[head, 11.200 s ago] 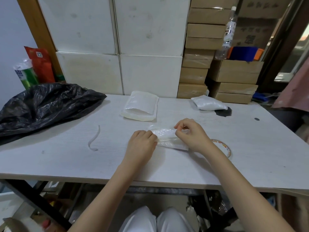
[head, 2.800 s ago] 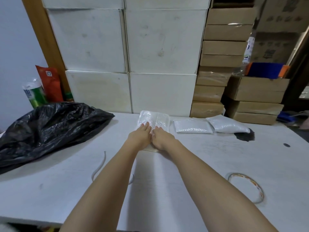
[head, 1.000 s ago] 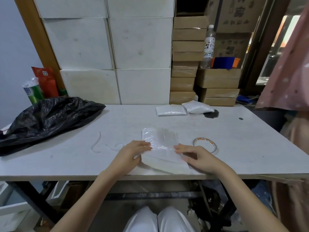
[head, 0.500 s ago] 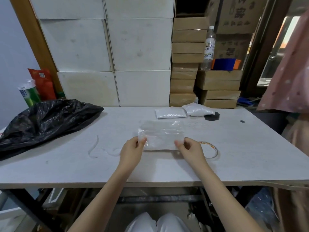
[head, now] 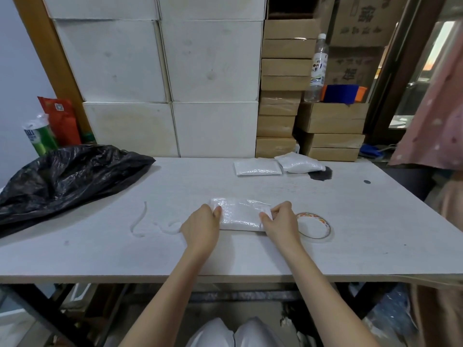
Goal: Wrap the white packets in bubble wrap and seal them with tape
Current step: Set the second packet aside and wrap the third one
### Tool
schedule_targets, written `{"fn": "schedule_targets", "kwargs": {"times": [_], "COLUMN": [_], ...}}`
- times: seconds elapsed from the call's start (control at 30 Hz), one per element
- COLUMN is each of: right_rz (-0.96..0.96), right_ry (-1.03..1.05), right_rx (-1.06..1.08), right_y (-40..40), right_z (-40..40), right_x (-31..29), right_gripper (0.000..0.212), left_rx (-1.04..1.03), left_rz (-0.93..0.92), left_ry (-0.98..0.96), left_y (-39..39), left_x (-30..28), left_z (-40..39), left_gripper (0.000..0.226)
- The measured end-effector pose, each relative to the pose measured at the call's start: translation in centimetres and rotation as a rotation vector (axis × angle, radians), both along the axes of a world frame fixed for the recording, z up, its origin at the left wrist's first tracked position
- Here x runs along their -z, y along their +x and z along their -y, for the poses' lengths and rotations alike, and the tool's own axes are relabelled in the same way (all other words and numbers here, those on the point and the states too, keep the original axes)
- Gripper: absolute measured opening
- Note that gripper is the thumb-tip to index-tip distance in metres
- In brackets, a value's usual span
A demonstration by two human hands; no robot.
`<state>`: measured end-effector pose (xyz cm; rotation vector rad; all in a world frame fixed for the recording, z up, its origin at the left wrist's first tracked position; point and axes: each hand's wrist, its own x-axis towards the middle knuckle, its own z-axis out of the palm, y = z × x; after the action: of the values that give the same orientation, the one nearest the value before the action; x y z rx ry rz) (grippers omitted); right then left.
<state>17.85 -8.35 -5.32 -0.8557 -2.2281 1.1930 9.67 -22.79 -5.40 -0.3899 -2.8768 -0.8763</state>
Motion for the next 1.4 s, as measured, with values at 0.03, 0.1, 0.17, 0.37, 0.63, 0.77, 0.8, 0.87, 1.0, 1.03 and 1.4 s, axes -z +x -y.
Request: {"fn": "schedule_targets", "kwargs": {"times": [0.03, 0.1, 0.17, 0.37, 0.63, 0.77, 0.8, 0.87, 1.0, 1.03, 1.4], "right_rz": [0.032, 0.103, 0.159, 0.127, 0.299, 0.274, 0.257, 0.231, 0.301, 0.313, 0.235], "right_ry": [0.016, 0.115, 0.347, 1.012, 0.712, 0.636, 0.628, 0.624, 0.622, 0.620, 0.758], "right_rx": [-0.011, 0.009, 0.033, -0.283, -0.494, -0.510, -0.511, -0.519, -0.572, -0.592, -0.677], "right_y": [0.0, 0.1, 0.3, -0.7, 0.1, 0.5, 0.5, 0.5, 0.5, 0.6, 1.2], "right_z": [0.0, 0.2, 0.3, 3.0, 2.6, 2.6, 2.6, 2.4, 2.1, 2.0, 1.8], "right_x": [0.0, -0.3, -0.7, -1.2, 1.7, 1.9, 1.9, 2.1, 1.8, 1.7, -0.7], "right_gripper": [0.029, 0.036, 0.037, 0.049, 0.065, 0.060, 0.061, 0.061, 0.065, 0.067, 0.053], "left_rx": [0.005, 0.013, 0.014, 0.019, 0.034, 0.019, 0.091, 0.305, 0.542, 0.543, 0.577], "left_rz": [-0.003, -0.011, -0.015, -0.027, -0.038, -0.389, -0.512, -0.719, -0.531, -0.457, -0.129], "left_ry": [-0.007, -0.030, -0.052, -0.118, -0.128, -0.279, -0.318, -0.362, -0.443, -0.467, -0.343], "left_y": [0.1, 0.2, 0.3, 0.2, 0.3, 0.6, 0.8, 1.0, 2.0, 2.1, 1.8], "left_x": [-0.1, -0.1, 0.0, 0.4, -0.8, -2.8, -3.1, -2.1, 1.2, 1.5, 1.8], "left_z": [-0.1, -0.1, 0.0, 0.3, -0.3, -0.9, -1.0, -1.1, 0.2, 0.6, 1.4], "left_gripper": [0.041, 0.035, 0.032, 0.035, 0.030, 0.020, 0.024, 0.032, 0.062, 0.069, 0.074]}}
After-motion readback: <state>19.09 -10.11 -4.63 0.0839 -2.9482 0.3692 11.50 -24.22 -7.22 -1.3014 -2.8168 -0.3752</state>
